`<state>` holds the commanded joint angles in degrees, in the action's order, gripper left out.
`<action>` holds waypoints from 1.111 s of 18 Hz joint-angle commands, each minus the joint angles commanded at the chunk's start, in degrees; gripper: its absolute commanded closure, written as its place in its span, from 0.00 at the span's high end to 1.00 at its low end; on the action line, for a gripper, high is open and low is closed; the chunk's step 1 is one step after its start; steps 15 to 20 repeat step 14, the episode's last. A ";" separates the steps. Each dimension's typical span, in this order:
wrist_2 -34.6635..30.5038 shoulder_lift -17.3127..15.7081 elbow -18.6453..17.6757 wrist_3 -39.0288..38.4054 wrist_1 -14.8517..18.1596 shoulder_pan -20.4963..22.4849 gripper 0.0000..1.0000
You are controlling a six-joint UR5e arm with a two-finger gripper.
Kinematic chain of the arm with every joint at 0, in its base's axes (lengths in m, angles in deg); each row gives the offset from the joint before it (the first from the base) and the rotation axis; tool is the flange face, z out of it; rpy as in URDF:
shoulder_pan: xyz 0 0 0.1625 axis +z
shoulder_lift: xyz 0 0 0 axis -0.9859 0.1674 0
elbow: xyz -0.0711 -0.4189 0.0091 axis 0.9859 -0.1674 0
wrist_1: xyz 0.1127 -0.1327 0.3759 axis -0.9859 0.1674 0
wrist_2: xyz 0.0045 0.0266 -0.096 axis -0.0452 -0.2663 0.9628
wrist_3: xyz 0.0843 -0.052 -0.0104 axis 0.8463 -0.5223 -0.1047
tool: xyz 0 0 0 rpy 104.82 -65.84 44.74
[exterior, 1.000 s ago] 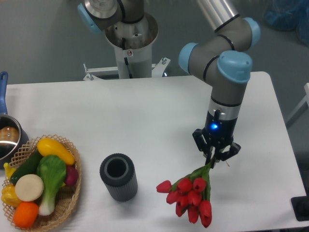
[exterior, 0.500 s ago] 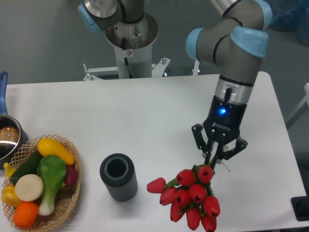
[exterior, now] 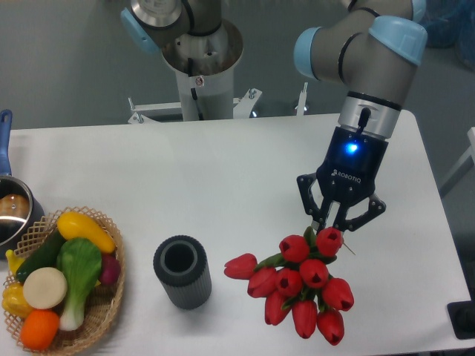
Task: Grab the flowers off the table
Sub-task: 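Lift the red tulip bunch up off the table by the stems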
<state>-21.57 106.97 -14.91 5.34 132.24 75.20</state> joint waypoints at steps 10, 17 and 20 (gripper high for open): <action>0.00 -0.44 -0.18 -0.26 0.00 -0.09 0.08; 0.00 -0.71 -0.26 -0.62 0.00 -0.09 0.07; 0.00 -0.71 -0.26 -0.62 0.00 -0.09 0.07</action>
